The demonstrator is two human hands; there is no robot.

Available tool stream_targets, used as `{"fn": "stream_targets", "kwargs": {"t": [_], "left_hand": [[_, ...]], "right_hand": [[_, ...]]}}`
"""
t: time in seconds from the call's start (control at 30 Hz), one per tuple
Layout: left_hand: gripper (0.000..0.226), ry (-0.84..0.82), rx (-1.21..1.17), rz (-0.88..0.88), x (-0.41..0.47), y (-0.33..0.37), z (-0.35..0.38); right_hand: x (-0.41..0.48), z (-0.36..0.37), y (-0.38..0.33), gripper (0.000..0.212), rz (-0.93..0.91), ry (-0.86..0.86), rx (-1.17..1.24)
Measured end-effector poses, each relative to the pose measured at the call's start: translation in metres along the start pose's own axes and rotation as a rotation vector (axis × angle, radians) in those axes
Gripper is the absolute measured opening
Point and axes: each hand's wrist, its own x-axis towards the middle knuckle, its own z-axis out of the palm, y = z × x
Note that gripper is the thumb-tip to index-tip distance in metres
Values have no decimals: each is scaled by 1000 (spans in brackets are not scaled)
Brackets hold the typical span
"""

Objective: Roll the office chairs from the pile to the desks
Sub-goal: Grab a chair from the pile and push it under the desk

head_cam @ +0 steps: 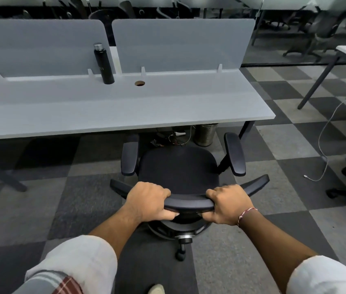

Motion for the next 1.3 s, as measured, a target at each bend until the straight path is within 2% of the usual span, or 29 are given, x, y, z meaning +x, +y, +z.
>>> {"fn": "stream_targets", "kwargs": {"t": [0.23, 0.43, 0.57, 0.7, 0.83, 1.03, 1.3], "left_hand": [[64, -109, 23, 17, 68, -22, -9], [64, -141, 21, -9, 151, -21, -8], [64, -124, 23, -38, 210, -17, -7], [55, -129, -7, -79, 263, -3, -5], [53, -80, -20, -139, 289, -1, 0], [56, -75, -55, -190, 330, -4, 3], [56, -17, -60, -212, 330, -5, 6]], "right_hand": [[38, -6, 38, 53, 71, -64, 0], [79, 1, 111, 48, 98, -104, -30], [106, 15, 172, 51, 69, -87, -34], [127, 29, 232, 48, 41, -92, -25], [149, 38, 268, 47, -46, -93, -11], [182, 40, 310, 47, -94, -92, 26], [182, 43, 311, 44, -101, -71, 56]]}}
